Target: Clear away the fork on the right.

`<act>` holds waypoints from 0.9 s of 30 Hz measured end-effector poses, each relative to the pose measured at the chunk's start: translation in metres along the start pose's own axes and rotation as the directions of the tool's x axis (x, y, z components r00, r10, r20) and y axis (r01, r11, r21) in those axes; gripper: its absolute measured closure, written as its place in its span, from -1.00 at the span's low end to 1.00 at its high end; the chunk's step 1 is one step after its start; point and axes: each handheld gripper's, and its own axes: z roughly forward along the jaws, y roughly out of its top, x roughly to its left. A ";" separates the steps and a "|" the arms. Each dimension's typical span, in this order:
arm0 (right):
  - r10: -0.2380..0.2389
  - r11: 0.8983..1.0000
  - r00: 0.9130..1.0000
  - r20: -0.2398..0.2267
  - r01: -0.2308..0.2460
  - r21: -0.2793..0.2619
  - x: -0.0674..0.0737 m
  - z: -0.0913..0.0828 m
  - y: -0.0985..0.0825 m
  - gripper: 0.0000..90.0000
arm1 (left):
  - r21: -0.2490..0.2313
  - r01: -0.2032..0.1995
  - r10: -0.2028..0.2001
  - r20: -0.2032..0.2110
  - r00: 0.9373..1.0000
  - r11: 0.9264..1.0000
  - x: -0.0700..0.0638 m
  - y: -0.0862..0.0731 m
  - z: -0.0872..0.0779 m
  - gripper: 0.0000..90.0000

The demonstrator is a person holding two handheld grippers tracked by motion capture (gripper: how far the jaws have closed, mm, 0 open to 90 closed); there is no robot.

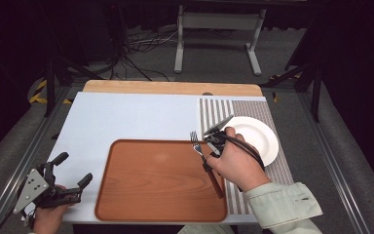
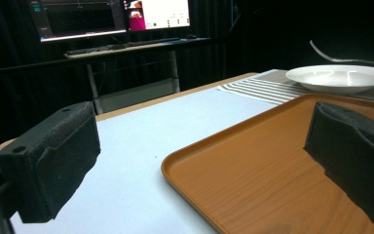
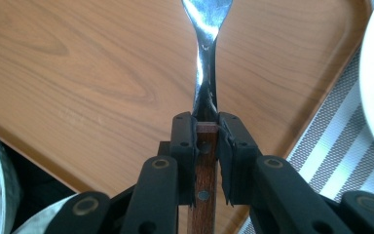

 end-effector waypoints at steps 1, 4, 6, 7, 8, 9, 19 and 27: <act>0.009 1.000 1.000 -0.002 -0.009 0.003 0.000 0.003 0.001 0.74 | -0.002 -0.001 0.001 0.000 1.000 1.000 0.000 0.000 0.000 -0.99; 0.023 1.000 1.000 0.004 -0.023 0.018 -0.001 0.008 0.001 0.74 | 0.000 0.001 -0.001 -0.002 1.000 1.000 0.000 0.000 0.000 -0.99; 0.039 0.998 0.999 0.010 -0.039 0.043 -0.002 0.018 0.002 0.74 | -0.001 0.000 0.000 -0.002 1.000 1.000 0.000 0.000 0.000 -0.99; 0.040 0.998 0.999 0.010 -0.041 0.045 -0.002 0.019 0.002 0.74 | -0.001 0.005 -0.005 -0.002 1.000 1.000 0.000 0.000 0.000 -0.99; 0.040 0.998 0.999 0.010 -0.041 0.045 -0.002 0.019 0.002 0.74 | -0.001 0.005 -0.005 -0.002 1.000 1.000 0.000 0.000 0.000 -0.99; 0.046 0.998 0.999 0.009 -0.047 0.051 -0.002 0.021 0.002 0.74 | -0.002 0.004 -0.004 -0.002 1.000 1.000 0.000 0.000 0.000 -0.99; 0.060 0.993 0.998 0.017 -0.061 0.097 -0.002 0.043 0.005 0.74 | -0.001 0.002 -0.002 -0.001 1.000 1.000 0.000 0.000 0.000 -0.99; 0.065 0.990 0.998 0.019 -0.067 0.127 -0.003 0.054 0.006 0.74 | -0.001 0.001 -0.001 0.000 1.000 1.000 0.000 0.000 0.000 -0.99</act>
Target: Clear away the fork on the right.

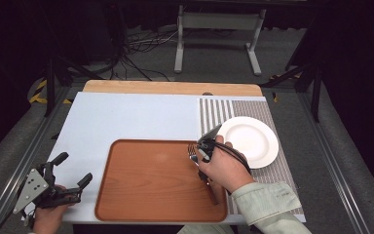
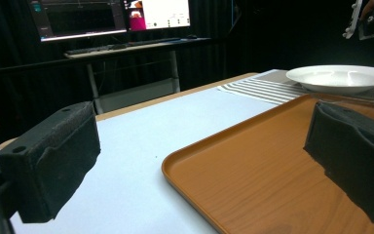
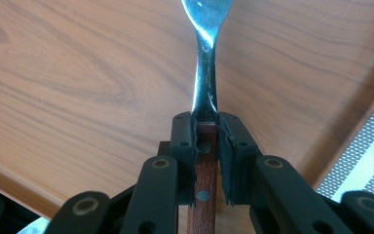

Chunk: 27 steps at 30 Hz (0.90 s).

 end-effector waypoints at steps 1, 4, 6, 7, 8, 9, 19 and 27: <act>0.003 1.000 1.000 0.001 -0.003 0.002 0.000 0.001 0.000 0.74 | -0.002 0.002 -0.002 -0.001 1.000 1.000 0.000 0.000 0.000 -0.99; 0.008 1.000 1.000 0.005 -0.008 0.012 0.000 0.004 0.001 0.74 | 0.000 -0.001 0.001 0.000 1.000 1.000 0.000 0.000 0.000 -0.99; 0.012 1.000 1.000 0.007 -0.012 0.021 0.000 0.006 0.001 0.74 | 0.000 -0.001 0.001 0.001 1.000 1.000 0.000 0.000 0.000 -0.99; 0.014 1.000 1.000 0.009 -0.014 0.024 0.000 0.007 0.001 0.74 | -0.001 -0.001 0.001 0.001 1.000 1.000 0.000 0.000 0.000 -0.99; 0.015 1.000 1.000 0.008 -0.015 0.028 0.000 0.007 0.001 0.74 | 0.000 -0.001 0.001 0.000 1.000 1.000 0.000 0.000 0.000 -0.99; 0.016 0.999 1.000 0.010 -0.016 0.033 0.000 0.009 0.001 0.74 | 0.000 -0.001 0.001 0.000 1.000 1.000 0.000 0.000 0.000 -0.99; 0.031 0.998 0.999 0.011 -0.032 0.057 -0.002 0.014 0.002 0.74 | 0.000 -0.001 0.001 0.001 1.000 1.000 0.000 0.000 0.000 -0.99; 0.034 0.997 0.999 0.011 -0.034 0.066 -0.002 0.017 0.002 0.74 | -0.001 -0.002 0.002 0.001 1.000 1.000 0.000 0.000 0.000 -0.99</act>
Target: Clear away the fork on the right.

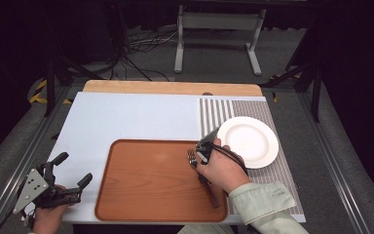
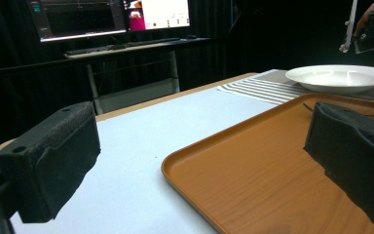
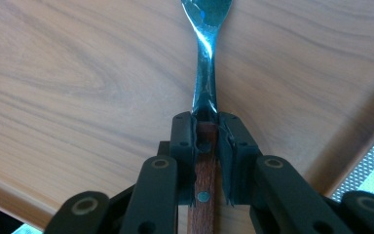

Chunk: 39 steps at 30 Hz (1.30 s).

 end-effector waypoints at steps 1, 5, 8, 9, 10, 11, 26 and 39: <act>-0.001 1.000 1.000 0.000 0.001 0.001 0.000 0.000 0.000 0.74 | 0.000 0.001 -0.001 0.000 1.000 1.000 0.000 0.000 0.000 -0.99; -0.002 1.000 1.000 0.000 0.002 0.001 0.001 0.001 0.000 0.73 | 0.000 0.000 0.000 0.000 1.000 1.000 0.000 0.000 0.000 -0.99; -0.004 1.000 1.000 -0.006 0.004 -0.001 0.000 0.001 0.000 0.70 | 0.000 0.001 -0.001 0.000 1.000 1.000 0.000 0.000 0.000 -0.99; -0.008 1.000 1.000 -0.008 0.008 -0.005 0.000 0.001 0.000 0.65 | 0.000 0.001 -0.001 0.000 1.000 1.000 0.000 0.000 0.000 -0.99; -0.010 1.000 1.000 -0.015 0.010 -0.011 0.000 0.001 0.000 0.61 | 0.000 0.000 0.000 -0.001 1.000 1.000 0.000 0.000 0.000 -0.99; -0.015 1.000 1.000 -0.016 0.015 -0.016 0.000 0.000 0.000 0.59 | -0.001 0.001 -0.001 -0.001 1.000 1.000 0.000 0.000 0.000 -0.99; -0.182 0.951 0.983 -0.014 0.172 -0.257 0.001 -0.019 -0.006 -0.24 | 0.000 0.000 0.000 -0.003 1.000 1.000 0.000 0.000 0.000 -0.99; -0.529 0.724 0.848 0.016 0.461 -0.513 0.001 -0.026 -0.002 -0.31 | -0.001 0.002 -0.002 -0.004 1.000 1.000 0.000 0.000 0.000 -0.99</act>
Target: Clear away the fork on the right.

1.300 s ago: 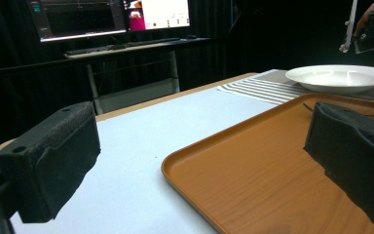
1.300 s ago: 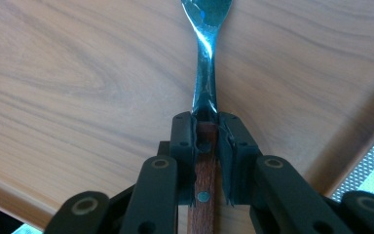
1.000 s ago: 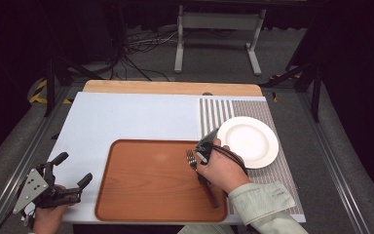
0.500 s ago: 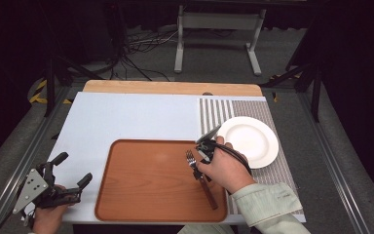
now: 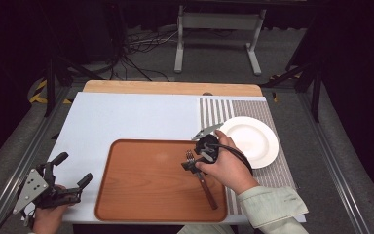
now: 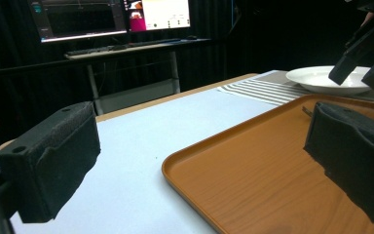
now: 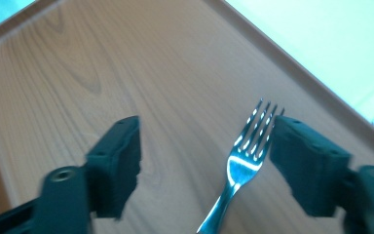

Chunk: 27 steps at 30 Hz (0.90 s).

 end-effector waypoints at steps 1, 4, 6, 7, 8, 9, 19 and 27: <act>-0.040 0.999 0.999 -0.006 0.040 -0.007 -0.001 0.002 0.000 -0.24 | 0.000 0.000 0.000 0.000 1.000 1.000 0.000 0.000 0.000 -0.99; -0.091 0.995 0.996 -0.013 0.091 -0.029 -0.002 0.005 0.000 -0.13 | 0.000 0.002 -0.002 0.001 1.000 1.000 0.000 0.000 0.000 -0.99; -0.148 0.988 0.989 -0.021 0.147 -0.043 -0.003 0.008 0.000 0.06 | -0.001 0.003 -0.003 0.001 1.000 1.000 0.000 0.000 0.000 -0.99; -0.170 0.984 0.985 -0.024 0.168 -0.050 -0.004 0.010 0.000 0.15 | -0.002 0.000 0.000 0.000 1.000 1.000 0.000 0.000 0.000 -0.99; -0.200 0.979 0.980 -0.020 0.198 -0.053 -0.004 0.012 0.000 0.25 | 0.000 0.000 0.000 0.000 1.000 1.000 0.001 0.000 0.000 -0.99; -0.218 0.975 0.976 -0.018 0.217 -0.050 -0.004 0.014 0.000 0.35 | -0.001 0.002 -0.002 0.000 1.000 1.000 0.000 0.000 0.000 -0.99; -0.321 0.947 0.947 -0.009 0.321 0.000 -0.004 0.034 -0.003 1.00 | -0.002 0.000 0.000 0.003 1.000 1.000 0.001 0.000 0.000 -0.99; -0.315 0.948 0.949 -0.034 0.316 0.045 -0.005 0.050 -0.006 1.00 | -0.002 0.001 -0.001 0.001 1.000 1.000 0.000 0.000 -0.001 -0.99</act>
